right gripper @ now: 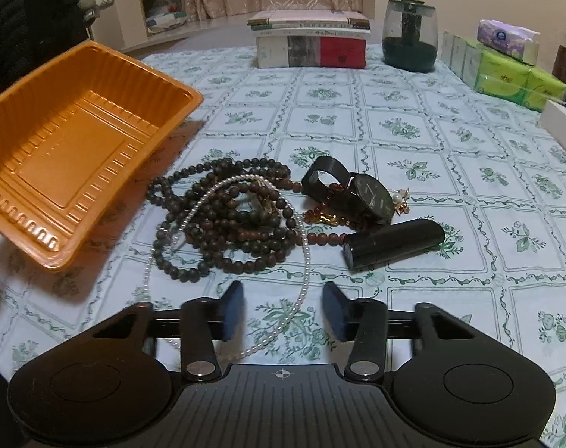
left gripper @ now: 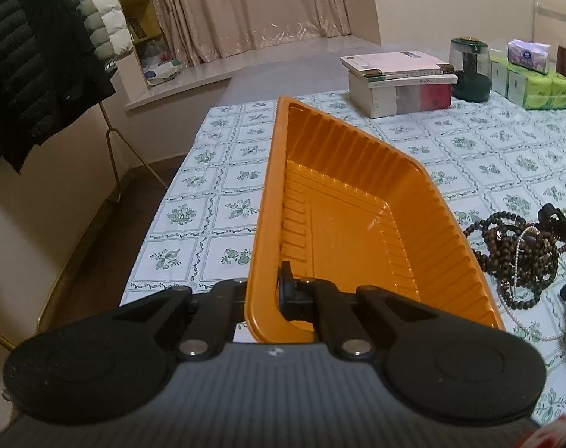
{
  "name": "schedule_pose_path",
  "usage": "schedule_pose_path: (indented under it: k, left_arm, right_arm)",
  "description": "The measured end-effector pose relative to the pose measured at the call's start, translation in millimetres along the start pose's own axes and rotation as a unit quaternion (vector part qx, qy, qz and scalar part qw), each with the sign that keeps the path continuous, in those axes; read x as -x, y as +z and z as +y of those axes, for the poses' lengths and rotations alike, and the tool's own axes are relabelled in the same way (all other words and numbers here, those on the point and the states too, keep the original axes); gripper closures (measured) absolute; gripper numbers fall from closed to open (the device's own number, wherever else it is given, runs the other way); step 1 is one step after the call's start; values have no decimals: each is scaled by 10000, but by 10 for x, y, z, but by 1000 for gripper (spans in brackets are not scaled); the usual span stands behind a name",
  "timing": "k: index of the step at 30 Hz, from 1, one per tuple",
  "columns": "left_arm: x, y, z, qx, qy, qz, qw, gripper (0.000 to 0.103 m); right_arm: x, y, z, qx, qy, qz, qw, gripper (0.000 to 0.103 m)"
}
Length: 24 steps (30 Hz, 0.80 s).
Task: Organize jewelry
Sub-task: 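Grasp the pearl necklace with the right gripper and lift it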
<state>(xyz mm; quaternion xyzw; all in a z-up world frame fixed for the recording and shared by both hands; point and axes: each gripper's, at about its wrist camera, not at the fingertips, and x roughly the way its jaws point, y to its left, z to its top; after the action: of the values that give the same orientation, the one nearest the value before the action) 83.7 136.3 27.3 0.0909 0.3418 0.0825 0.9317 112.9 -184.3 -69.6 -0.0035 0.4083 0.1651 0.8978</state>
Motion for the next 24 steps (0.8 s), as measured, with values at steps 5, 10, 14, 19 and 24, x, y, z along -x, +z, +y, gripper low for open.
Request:
schedule_pose_path:
  k: [5,10,14,19,24]
  left_arm:
    - [20,25,-34,-74,17,7,10000,99]
    - [23,26,-39,-71,11,14,10000,99]
    - [21,26,-29,-65,9,15,10000,99]
    - [16,22,-26,-62,3,19,10000,99]
    - [7,23,-19,-47,6,9,10000,99]
  right_arm:
    - [-122,50,-21,89,-93,-23,9999,69]
    - [-183,73,20,337,-240,-56,9991,88]
    - [-165,69,13,395,-363,12,9986,101]
    - [-12,128,-14,404,-464,-199,9979,101]
    - [347,409,0,563,-357,-764,9948,101]
